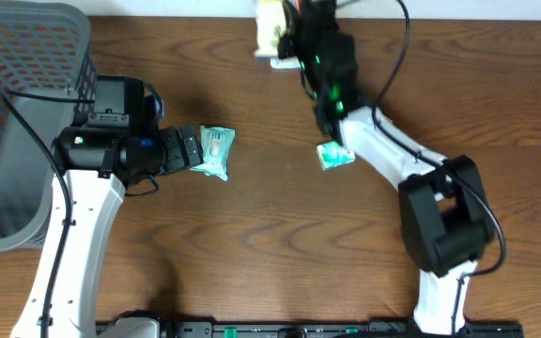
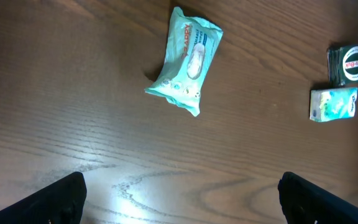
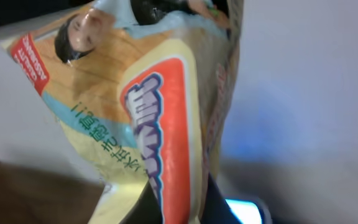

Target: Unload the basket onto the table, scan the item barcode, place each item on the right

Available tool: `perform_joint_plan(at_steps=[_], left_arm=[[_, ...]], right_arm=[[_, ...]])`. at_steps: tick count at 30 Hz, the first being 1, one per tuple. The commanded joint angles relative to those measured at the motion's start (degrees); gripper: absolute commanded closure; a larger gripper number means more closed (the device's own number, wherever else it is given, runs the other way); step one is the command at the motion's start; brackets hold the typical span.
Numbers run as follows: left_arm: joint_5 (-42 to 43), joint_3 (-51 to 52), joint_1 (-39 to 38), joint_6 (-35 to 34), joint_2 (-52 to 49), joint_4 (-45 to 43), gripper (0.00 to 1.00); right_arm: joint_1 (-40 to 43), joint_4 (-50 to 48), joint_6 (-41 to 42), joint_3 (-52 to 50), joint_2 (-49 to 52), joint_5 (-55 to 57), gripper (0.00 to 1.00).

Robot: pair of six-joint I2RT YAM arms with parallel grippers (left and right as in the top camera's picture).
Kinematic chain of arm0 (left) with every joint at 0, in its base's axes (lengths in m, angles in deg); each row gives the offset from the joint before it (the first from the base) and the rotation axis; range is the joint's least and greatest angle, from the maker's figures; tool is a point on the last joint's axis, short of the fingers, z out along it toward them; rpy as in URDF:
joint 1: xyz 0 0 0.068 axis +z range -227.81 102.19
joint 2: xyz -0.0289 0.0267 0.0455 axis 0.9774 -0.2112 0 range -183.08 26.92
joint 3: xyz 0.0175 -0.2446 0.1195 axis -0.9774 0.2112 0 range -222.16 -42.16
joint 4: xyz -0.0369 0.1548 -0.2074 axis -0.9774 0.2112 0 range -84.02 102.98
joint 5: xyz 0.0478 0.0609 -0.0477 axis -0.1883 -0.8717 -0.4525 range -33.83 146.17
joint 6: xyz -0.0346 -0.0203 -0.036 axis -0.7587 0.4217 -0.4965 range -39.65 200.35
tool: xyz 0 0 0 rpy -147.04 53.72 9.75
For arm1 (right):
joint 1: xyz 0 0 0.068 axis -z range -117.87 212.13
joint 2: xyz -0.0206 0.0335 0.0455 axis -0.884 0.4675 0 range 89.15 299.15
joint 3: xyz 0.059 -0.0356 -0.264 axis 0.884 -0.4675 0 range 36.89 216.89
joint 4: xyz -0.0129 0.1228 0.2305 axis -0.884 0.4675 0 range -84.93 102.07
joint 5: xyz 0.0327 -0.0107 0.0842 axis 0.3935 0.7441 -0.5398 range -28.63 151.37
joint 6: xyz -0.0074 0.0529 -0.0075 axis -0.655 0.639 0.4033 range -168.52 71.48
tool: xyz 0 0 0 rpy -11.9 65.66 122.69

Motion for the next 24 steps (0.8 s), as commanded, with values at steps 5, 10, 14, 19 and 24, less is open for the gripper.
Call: perform_joint_plan(at_steps=[5,10,14,19,24], left_arm=[[-0.4,-0.2,0.3,0.5,0.0,0.2,0.02],[-0.4,-0.2,0.3,0.5,0.0,0.2,0.02],[-0.4,-0.2,0.3,0.5,0.0,0.2,0.02],[-0.4,-0.2,0.3,0.5,0.0,0.2,0.02],[-0.4,-0.2,0.3,0.5,0.0,0.2,0.02]], right_arm=[[1.7,17.8,-7.4,25.5,14.8,4.5,0.99],[3.2,13.7,-7.4,25.5,19.8,4.5,0.99],[5.1,11.2,-6.9,25.5,22.6,4.4,0.99],[5.7,10.4,-4.5,25.5,24.0,3.1,0.99],[5.7,3.4,-4.4,25.5,24.0,3.7,0.99]])
